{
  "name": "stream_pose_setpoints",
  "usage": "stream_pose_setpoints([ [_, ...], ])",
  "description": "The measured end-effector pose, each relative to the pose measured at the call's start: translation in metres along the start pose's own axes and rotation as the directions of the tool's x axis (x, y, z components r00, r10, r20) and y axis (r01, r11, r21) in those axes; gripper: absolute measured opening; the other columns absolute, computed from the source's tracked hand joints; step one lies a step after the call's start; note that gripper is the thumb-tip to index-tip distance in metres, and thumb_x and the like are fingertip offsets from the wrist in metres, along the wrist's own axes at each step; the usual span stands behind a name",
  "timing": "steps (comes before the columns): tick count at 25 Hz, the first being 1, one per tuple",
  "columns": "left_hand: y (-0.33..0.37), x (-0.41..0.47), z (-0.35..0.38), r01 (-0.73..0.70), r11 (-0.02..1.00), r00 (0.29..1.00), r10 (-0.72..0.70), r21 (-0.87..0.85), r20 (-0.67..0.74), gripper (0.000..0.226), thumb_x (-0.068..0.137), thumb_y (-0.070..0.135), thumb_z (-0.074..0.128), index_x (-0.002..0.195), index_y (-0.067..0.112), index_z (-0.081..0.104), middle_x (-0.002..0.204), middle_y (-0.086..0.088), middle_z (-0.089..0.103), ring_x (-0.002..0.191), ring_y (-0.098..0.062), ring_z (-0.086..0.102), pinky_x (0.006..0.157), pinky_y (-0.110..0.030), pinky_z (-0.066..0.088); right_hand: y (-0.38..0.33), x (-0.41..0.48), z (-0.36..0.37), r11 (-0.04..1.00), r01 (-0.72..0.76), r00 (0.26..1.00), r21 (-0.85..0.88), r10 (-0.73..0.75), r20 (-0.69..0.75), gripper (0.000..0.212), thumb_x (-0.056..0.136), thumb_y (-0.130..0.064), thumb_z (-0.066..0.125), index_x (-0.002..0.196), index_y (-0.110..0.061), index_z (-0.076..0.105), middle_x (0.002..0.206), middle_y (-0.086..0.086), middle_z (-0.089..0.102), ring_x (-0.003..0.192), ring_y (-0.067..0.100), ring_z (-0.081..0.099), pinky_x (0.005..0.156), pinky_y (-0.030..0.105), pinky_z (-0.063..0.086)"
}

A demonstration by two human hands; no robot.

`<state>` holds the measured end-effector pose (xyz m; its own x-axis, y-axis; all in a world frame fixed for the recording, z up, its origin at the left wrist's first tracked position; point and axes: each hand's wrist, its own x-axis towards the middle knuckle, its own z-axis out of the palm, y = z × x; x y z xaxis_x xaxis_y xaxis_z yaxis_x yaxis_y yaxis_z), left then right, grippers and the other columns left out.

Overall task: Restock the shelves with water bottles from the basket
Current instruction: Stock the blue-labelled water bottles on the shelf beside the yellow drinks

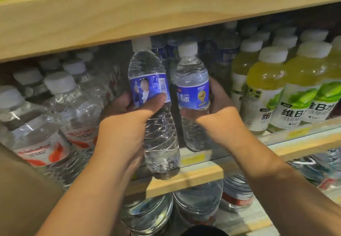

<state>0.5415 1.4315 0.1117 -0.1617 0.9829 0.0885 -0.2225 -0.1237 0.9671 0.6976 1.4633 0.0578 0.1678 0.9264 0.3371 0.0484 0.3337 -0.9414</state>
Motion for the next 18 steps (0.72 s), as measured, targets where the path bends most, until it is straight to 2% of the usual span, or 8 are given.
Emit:
stream_pose_setpoints([
  [2, -0.001, 0.001, 0.002, 0.000, 1.000, 1.000, 0.000, 0.006, -0.008, 0.040, 0.054, 0.015, 0.077, 0.093, 0.014, 0.073, 0.083, -0.001, 0.077, 0.078, -0.017, 0.074, 0.074, -0.033, 0.058, 0.004, -0.005, -0.003, 0.999, -0.014, 1.000, -0.029, 0.014, 0.001, 0.087, 0.064, 0.001, 0.084, 0.139, -0.017, 0.044, 0.111, -0.003, 0.070, 0.096, 0.009, 0.068, 0.084, 0.023, 0.054],
  [5, -0.002, 0.000, 0.002, -0.001, 1.000, 1.000, 0.001, 0.021, -0.012, 0.040, 0.058, 0.014, 0.080, 0.097, 0.014, 0.074, 0.091, -0.006, 0.076, 0.089, -0.027, 0.073, 0.092, -0.050, 0.053, 0.007, -0.013, -0.009, 0.974, -0.023, 0.998, -0.227, 0.037, 0.057, 0.073, 0.064, -0.011, 0.087, 0.124, -0.021, 0.047, 0.104, -0.006, 0.069, 0.091, 0.005, 0.068, 0.080, 0.020, 0.052],
  [8, -0.003, 0.000, 0.000, -0.019, 0.999, 1.000, 0.019, 0.032, -0.013, 0.033, 0.067, 0.009, 0.078, 0.099, 0.013, 0.073, 0.091, -0.007, 0.076, 0.089, -0.029, 0.072, 0.092, -0.054, 0.052, 0.008, -0.017, -0.014, 0.909, -0.051, 0.994, -0.414, 0.085, 0.066, 0.066, 0.058, -0.028, 0.089, 0.113, -0.026, 0.053, 0.099, -0.006, 0.068, 0.087, 0.005, 0.066, 0.075, 0.018, 0.052],
  [11, -0.001, -0.003, -0.001, -0.027, 0.999, 0.999, 0.028, 0.047, -0.020, 0.038, 0.064, 0.011, 0.078, 0.101, 0.013, 0.073, 0.091, -0.008, 0.076, 0.088, -0.029, 0.072, 0.091, -0.055, 0.053, 0.005, -0.018, -0.020, 0.861, -0.077, 0.991, -0.503, 0.120, 0.054, 0.056, 0.061, -0.032, 0.088, 0.106, -0.026, 0.057, 0.089, -0.012, 0.067, 0.079, -0.001, 0.064, 0.064, 0.010, 0.047],
  [15, -0.002, -0.006, -0.003, -0.043, 0.997, 0.999, 0.044, 0.059, -0.021, 0.050, 0.054, 0.020, 0.080, 0.103, 0.014, 0.073, 0.091, -0.007, 0.076, 0.085, -0.028, 0.072, 0.090, -0.056, 0.053, 0.008, -0.014, -0.023, 0.825, -0.124, 0.991, -0.551, 0.132, -0.025, 0.058, 0.065, -0.033, 0.085, 0.111, -0.023, 0.052, 0.100, -0.003, 0.066, 0.089, 0.016, 0.064, 0.076, 0.027, 0.050],
  [18, -0.003, -0.005, -0.004, -0.069, 0.994, 0.997, 0.070, 0.082, -0.020, 0.051, 0.054, 0.021, 0.081, 0.103, 0.014, 0.073, 0.091, -0.005, 0.076, 0.087, -0.027, 0.072, 0.091, -0.053, 0.053, 0.013, -0.004, -0.022, 0.830, -0.171, 0.985, -0.531, 0.150, -0.082, 0.056, 0.067, -0.037, 0.081, 0.112, -0.021, 0.051, 0.105, 0.003, 0.067, 0.094, 0.024, 0.065, 0.084, 0.037, 0.053],
])
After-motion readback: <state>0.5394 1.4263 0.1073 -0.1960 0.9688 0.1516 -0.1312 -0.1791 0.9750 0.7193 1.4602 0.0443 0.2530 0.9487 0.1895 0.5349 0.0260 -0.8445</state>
